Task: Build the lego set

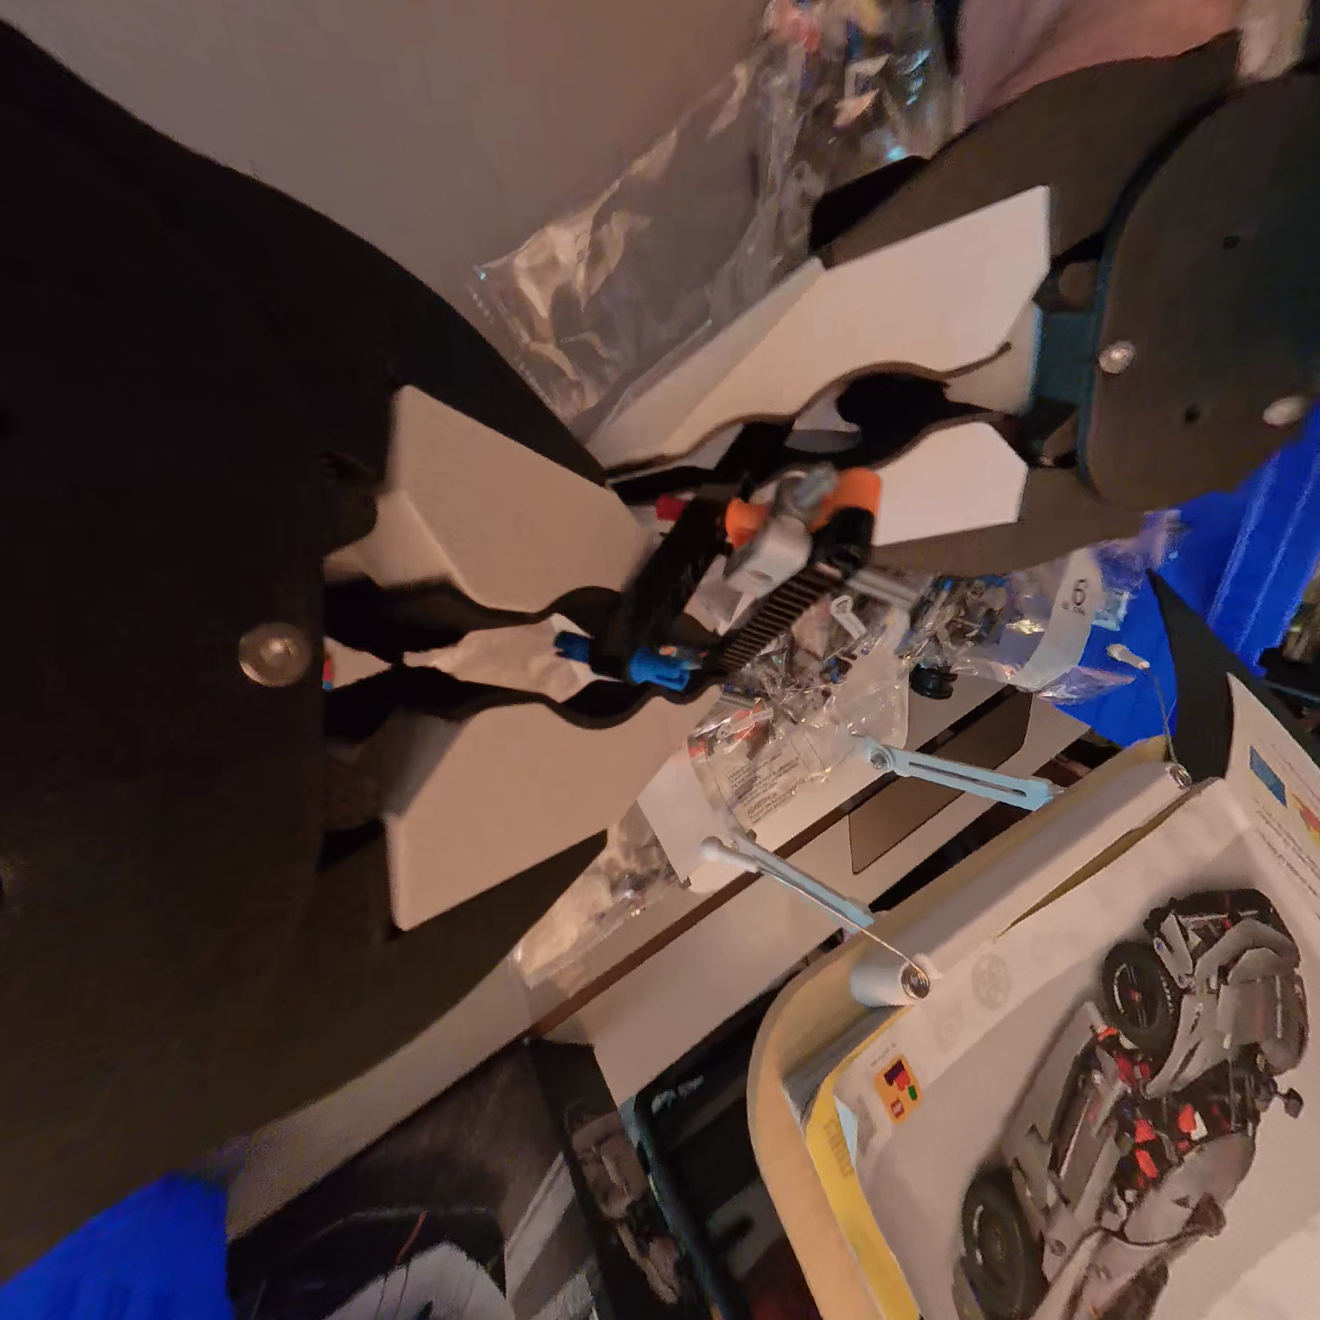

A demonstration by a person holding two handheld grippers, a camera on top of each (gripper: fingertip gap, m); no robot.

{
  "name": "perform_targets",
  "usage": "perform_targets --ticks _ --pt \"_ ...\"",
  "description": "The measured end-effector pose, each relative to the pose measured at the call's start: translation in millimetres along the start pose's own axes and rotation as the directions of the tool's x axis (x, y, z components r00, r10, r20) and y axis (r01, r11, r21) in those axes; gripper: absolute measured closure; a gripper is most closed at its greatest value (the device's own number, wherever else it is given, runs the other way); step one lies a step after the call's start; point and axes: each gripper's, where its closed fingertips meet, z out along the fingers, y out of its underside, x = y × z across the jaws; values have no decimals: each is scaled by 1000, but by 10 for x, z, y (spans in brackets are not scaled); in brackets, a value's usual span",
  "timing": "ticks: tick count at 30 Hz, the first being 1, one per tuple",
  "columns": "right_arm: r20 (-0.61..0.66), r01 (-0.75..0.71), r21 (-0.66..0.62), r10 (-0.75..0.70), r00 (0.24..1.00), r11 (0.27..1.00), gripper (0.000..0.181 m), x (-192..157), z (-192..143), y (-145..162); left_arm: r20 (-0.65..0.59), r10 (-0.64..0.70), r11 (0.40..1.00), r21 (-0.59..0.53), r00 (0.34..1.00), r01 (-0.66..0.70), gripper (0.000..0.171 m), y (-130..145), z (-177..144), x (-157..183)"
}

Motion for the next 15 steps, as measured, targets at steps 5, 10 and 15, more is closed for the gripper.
perform_targets --ticks 5,10,15 --pt "-51 15 -29 -17 999 999 181 101 -34 65 -4 0 1000 -8 1000 0 169 -13 40 4" --pt "-62 95 -62 -99 993 994 181 53 -32 57 -5 6 1000 -12 1000 -6 170 -1 -74 -13" --pt "-3 25 33 -25 1000 999 181 125 -209 -5 -7 -98 986 132 995 98 171 -94 -435 -194"
